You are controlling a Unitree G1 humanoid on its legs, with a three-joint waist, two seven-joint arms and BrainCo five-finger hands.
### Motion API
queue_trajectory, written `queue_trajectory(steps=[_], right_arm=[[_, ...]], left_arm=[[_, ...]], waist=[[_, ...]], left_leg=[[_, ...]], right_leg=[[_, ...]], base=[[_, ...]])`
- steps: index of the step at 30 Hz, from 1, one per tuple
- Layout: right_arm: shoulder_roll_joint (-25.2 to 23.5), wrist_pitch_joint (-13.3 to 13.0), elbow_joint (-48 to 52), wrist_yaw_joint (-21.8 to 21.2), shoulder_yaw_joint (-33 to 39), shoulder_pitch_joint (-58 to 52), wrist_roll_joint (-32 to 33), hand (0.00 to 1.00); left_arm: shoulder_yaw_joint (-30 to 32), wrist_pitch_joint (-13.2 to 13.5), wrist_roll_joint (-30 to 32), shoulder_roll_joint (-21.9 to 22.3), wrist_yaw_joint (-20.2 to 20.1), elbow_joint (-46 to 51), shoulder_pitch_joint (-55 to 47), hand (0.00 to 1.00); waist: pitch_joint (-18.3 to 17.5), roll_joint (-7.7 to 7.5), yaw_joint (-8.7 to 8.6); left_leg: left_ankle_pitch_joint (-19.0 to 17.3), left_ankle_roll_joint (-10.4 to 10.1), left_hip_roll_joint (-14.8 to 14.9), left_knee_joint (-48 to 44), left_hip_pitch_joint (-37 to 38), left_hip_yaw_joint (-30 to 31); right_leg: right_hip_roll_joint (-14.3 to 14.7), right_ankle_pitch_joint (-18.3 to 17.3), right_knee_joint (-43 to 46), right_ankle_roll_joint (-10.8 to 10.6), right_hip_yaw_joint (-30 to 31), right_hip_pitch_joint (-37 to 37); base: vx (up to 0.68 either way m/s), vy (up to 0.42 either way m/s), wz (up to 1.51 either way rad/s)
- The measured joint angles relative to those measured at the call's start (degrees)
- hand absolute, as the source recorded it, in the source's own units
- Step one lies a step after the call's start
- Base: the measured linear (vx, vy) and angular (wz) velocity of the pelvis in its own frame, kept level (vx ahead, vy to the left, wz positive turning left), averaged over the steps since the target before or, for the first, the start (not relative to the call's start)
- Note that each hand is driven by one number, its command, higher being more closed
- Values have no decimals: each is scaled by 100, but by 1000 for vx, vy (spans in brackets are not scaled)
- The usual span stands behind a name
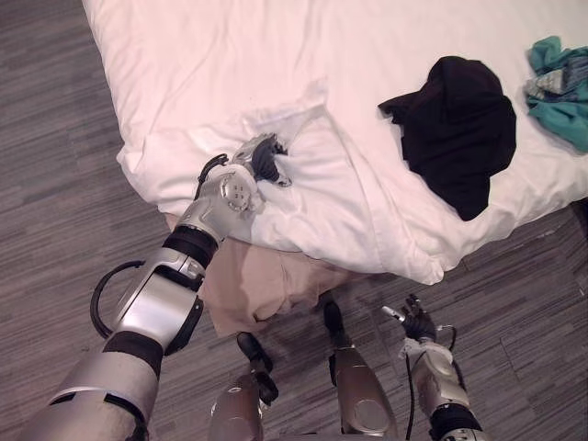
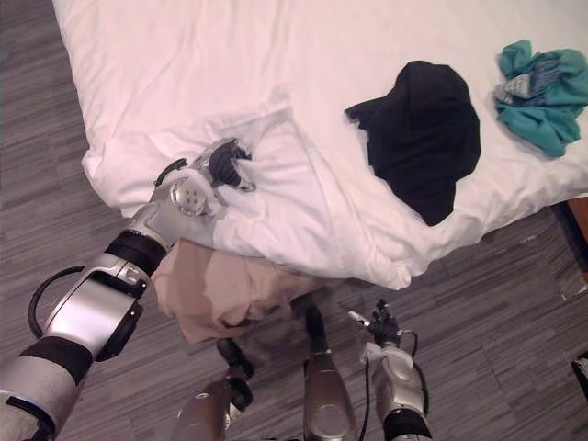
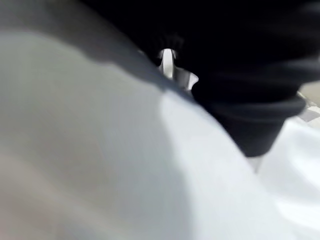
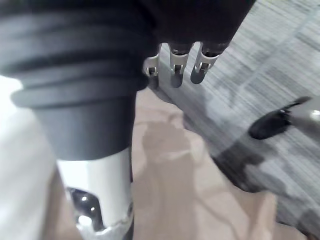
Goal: Tidy the bed and pick cloth on bed and put in laundry
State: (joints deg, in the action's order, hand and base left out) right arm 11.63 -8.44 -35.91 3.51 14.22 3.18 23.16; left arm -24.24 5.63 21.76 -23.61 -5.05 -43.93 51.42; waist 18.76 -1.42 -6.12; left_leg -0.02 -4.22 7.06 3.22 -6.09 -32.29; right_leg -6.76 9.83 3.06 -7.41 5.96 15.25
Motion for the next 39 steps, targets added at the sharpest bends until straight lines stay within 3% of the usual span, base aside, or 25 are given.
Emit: queue_trajectory(steps=[3,4,7,12,14,15,16,19,21,24,27,30,32,34,37,39], right_arm=[[171,159,126,278,783,-367,59,0],[264,287,126,394,1039,-541,64,0],[304,622,123,729,1510,-858,214,0],[470,1117,521,1468,2182,-1118,226,0],[663,1264,1000,1659,2189,-1098,223,0],[800,1356,1389,1783,2186,-1043,215,0],[855,1391,1531,1802,2172,-1030,192,100],[990,1473,2171,1780,2101,-917,127,100],[1014,1465,2546,1512,1769,-764,-283,100],[1059,1333,2723,898,1117,-627,-574,100],[1063,1125,3040,90,253,-477,-748,100],[1068,913,3056,-865,-611,1,-719,100],[1081,862,2974,-1386,-945,353,-612,100],[1095,862,2722,-1716,-1242,820,-391,100],[1095,877,2473,-2053,-1617,1634,-16,100],[1091,869,2473,-2259,-1845,2323,248,100]], left_arm=[[13,56,-676,-284,-238,1046,-1191,100],[67,96,-861,-302,-348,1337,-1680,100],[366,185,-1216,-331,-556,1865,-2966,100],[994,278,-1993,-372,-813,2231,-5484,100],[1314,302,-2136,-237,-879,2214,-6003,100],[1518,325,-2192,-24,-881,2133,-6265,0],[1612,366,-2188,92,-875,2060,-6350,0],[2204,437,-2190,728,-850,1557,-6642,0],[2800,500,-2178,1162,-600,929,-6721,0],[3225,450,-1935,1528,-132,197,-6848,0],[3668,228,-1551,1777,377,-311,-6858,0],[4351,-226,-1334,1577,938,-800,-6978,0],[4470,-297,-1176,1420,1094,-919,-7061,0],[4432,-256,-1038,1355,1148,-922,-7055,0],[3877,70,-992,1331,1152,-877,-6792,0],[3313,391,-981,1335,1136,-585,-6454,0]], waist=[[-116,176,111],[-224,284,180],[-636,381,364],[-1336,320,615],[-1404,318,658],[-1410,319,659],[-1438,330,661],[-1625,335,657],[-1684,299,657],[-1761,212,657],[-1829,148,656],[-1836,120,665],[-1841,149,665],[-1783,204,729],[-1412,344,892],[-862,477,957]], left_leg=[[167,-3,18,222,253,198],[187,-1,18,270,342,296],[165,-43,0,294,456,438],[134,-139,-71,303,838,648],[151,-170,-93,308,899,686],[174,-204,-92,313,1023,744],[188,-222,-78,313,1041,769],[226,-275,1,313,1072,917],[248,-310,74,313,1124,964],[246,-311,118,312,1084,1102],[241,-316,121,311,1002,1241],[226,-357,90,299,943,1306],[237,-352,32,276,793,1428],[280,-296,-15,272,658,1515],[331,-225,-68,259,484,1698],[356,-190,-84,98,158,1882]], right_leg=[[3,-22,-114,2,-362,-401],[1,-60,-132,24,-502,-553],[-34,-271,-142,70,-709,-827],[-128,-904,-122,127,-1090,-1372],[-149,-1069,-125,131,-1181,-1453],[-155,-1200,-122,137,-1236,-1562],[-142,-1225,-121,134,-1277,-1595],[-40,-1310,-119,179,-1440,-1698],[22,-1460,-114,152,-1507,-1721],[69,-1512,-136,148,-1580,-1723],[74,-1555,-138,153,-1693,-1718],[70,-1506,-130,204,-1728,-1711],[34,-1473,-136,216,-1799,-1632],[-4,-1424,-132,222,-1851,-1587],[-59,-1359,-108,284,-1992,-1502],[-117,-1359,81,297,-2088,-1215]], base=[[40,-39,49],[67,-22,52],[75,-31,38],[87,-95,25],[25,-104,12],[6,-89,12],[-18,-84,18],[-26,-77,17],[-63,-84,9],[-1,-47,11],[67,-24,19],[121,-8,12],[142,9,27],[113,30,26],[13,38,31],[-101,39,36]])
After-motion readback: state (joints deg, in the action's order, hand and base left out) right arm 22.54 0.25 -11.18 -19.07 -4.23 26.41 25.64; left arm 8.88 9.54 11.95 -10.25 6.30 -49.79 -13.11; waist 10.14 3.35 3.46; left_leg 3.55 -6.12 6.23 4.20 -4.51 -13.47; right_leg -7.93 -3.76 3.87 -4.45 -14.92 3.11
